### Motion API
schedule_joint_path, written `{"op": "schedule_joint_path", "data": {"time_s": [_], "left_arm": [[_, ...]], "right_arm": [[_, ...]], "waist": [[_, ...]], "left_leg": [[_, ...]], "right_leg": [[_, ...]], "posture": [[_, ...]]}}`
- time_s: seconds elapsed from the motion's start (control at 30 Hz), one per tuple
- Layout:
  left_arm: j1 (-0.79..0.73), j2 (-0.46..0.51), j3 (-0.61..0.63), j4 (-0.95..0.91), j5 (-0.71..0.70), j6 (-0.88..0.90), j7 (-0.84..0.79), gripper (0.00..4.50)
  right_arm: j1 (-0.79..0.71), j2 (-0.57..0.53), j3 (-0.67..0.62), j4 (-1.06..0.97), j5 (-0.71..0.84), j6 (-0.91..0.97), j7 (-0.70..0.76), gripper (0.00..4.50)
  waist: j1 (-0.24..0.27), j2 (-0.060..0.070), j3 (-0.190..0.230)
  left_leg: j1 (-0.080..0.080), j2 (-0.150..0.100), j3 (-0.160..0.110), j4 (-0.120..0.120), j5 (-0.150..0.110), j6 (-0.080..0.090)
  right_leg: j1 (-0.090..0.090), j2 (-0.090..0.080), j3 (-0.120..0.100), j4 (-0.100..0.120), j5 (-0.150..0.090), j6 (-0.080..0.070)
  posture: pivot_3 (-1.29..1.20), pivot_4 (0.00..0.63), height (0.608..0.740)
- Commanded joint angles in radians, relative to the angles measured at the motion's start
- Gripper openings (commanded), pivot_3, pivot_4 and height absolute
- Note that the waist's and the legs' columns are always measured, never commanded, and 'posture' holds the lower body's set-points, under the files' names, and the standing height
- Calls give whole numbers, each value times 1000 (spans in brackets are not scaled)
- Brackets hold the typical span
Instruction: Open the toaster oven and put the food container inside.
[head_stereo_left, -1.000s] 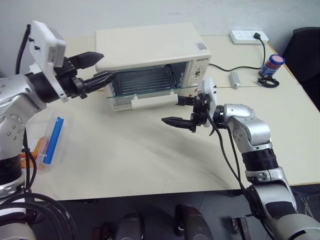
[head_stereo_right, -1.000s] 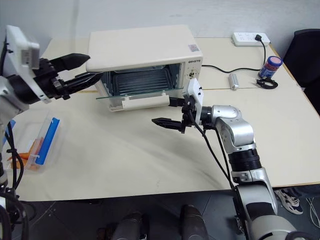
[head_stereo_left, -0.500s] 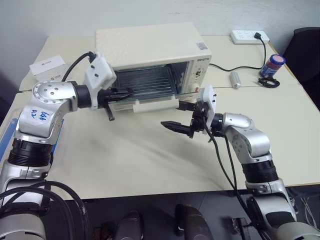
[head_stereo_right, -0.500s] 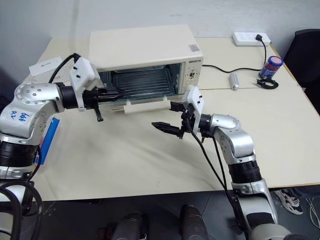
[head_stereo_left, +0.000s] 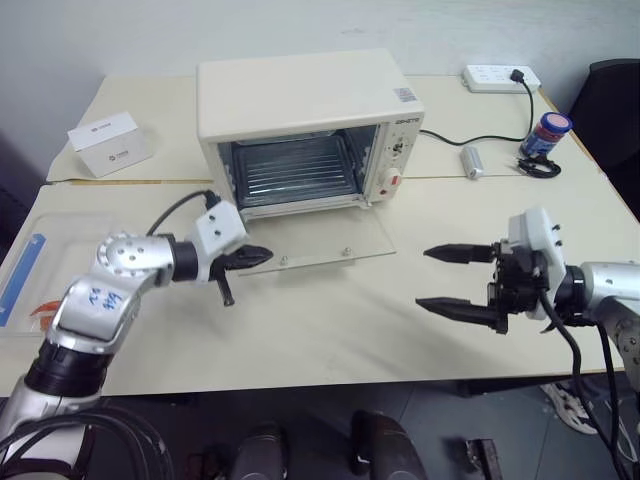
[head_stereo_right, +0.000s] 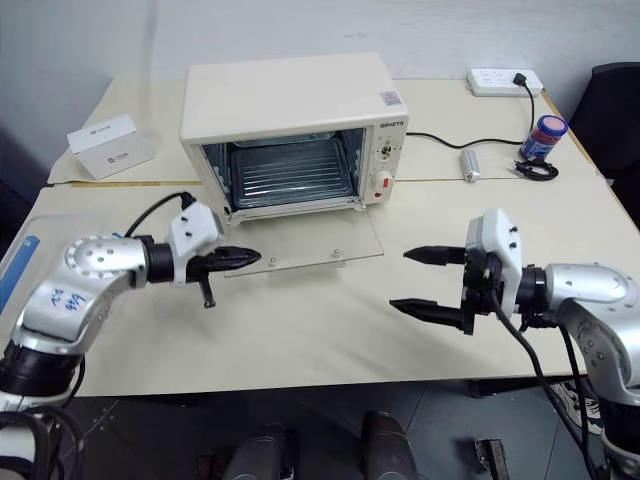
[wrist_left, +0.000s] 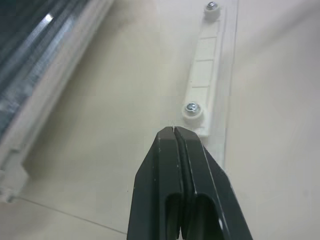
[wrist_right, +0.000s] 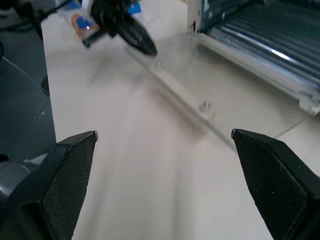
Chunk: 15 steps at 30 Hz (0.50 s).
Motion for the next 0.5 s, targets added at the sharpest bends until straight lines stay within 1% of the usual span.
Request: {"op": "schedule_joint_path", "data": {"time_s": [0.03, 0.13, 0.17, 0.2, 0.27, 0.33, 0.37, 0.4, 0.43, 0.47, 0.5], "left_arm": [[32, -23, 10, -61, 56, 62, 97, 16], [79, -34, 74, -142, 21, 127, 129, 16], [107, -51, 147, -198, -26, 178, 150, 16], [133, -75, 239, -267, -78, 248, 178, 398], [171, -112, 382, -377, -145, 367, 233, 892], [188, -130, 453, -443, -172, 444, 272, 1429], [206, -184, 575, -529, -206, 552, 313, 1744], [215, -224, 660, -591, -234, 634, 345, 2002], [223, -284, 772, -672, -245, 733, 372, 2371], [231, -347, 891, -740, -267, 815, 413, 2612], [232, -393, 982, -775, -302, 862, 467, 2906]], "right_arm": [[-104, 20, 8, 6, 46, -7, -21, 4500], [-167, 37, 32, 25, 68, 0, -17, 4500], [-198, 44, 47, 38, 72, 3, -13, 4500], [-230, 51, 66, 56, 75, 7, -5, 4500], [-274, 56, 97, 85, 73, 4, 15, 4500], [-291, 55, 113, 101, 69, -2, 31, 4500], [-316, 60, 135, 126, 62, -10, 53, 4500], [-333, 63, 149, 145, 56, -16, 69, 4500], [-365, 72, 170, 174, 63, 3, 85, 4500], [-398, 83, 193, 205, 61, 3, 110, 4500], [-422, 93, 213, 233, 52, -4, 132, 4500]], "waist": [[3, 0, 0], [4, 0, 0], [5, 0, 0], [4, 0, 0], [2, -1, 0], [2, -1, 0], [2, -1, 0], [2, -1, 0], [2, -1, 0], [-1, -2, 0], [-4, -2, 0]], "left_leg": [[0, 0, 0, 0, 0, 0], [-1, 0, 0, 0, 0, 0], [-1, 0, 0, 0, -1, 1], [-1, 0, 0, 0, -1, 1], [-2, -1, -2, 0, -2, 2], [-3, -1, -3, 0, -2, 2], [-2, -1, -4, 0, -2, 2], [-2, -1, -4, 0, -2, 2], [-2, -2, -3, 1, -2, 2], [-2, -2, -3, 1, -2, 2], [-1, -2, -3, 1, -2, 2]], "right_leg": [[0, 0, 0, 0, 0, 0], [0, 0, 0, 0, 0, 0], [0, 0, 0, 0, 0, 0], [0, -1, 0, 0, 0, 0], [-2, -1, 2, 0, 0, 0], [-2, -2, 3, 0, 0, 0], [-2, -2, 3, 0, 0, 0], [-2, -2, 3, 0, 0, 0], [-2, -2, 4, 1, 0, 1], [-2, -2, 4, 1, 0, 1], [-1, -2, 4, 0, 1, 1]], "posture": [[0, 150, 740], [0, 150, 740], [0, 150, 740], [0, 150, 740], [0, 150, 740], [0, 150, 740], [0, 150, 740], [0, 150, 740], [0, 150, 740], [0, 150, 740], [0, 150, 740]]}}
